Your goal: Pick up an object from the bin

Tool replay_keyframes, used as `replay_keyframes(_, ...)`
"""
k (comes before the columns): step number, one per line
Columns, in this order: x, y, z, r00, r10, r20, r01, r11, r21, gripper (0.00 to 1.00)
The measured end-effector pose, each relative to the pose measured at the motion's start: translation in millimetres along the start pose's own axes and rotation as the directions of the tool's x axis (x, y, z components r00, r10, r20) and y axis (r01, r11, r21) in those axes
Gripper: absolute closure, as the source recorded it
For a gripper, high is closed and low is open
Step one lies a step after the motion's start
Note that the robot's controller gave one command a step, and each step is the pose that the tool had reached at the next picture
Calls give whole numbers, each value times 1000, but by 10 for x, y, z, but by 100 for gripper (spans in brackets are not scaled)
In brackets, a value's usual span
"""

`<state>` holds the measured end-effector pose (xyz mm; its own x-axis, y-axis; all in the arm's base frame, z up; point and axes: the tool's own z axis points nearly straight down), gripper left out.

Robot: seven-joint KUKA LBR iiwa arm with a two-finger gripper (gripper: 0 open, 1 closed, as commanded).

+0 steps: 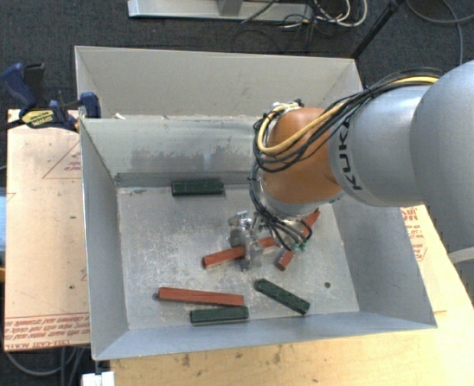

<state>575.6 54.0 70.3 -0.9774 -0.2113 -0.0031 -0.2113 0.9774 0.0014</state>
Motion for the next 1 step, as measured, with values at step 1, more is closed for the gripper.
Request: replay_keyframes(1, -22, 6, -553, 1000, 1, 5, -1, 1000, 1, 100)
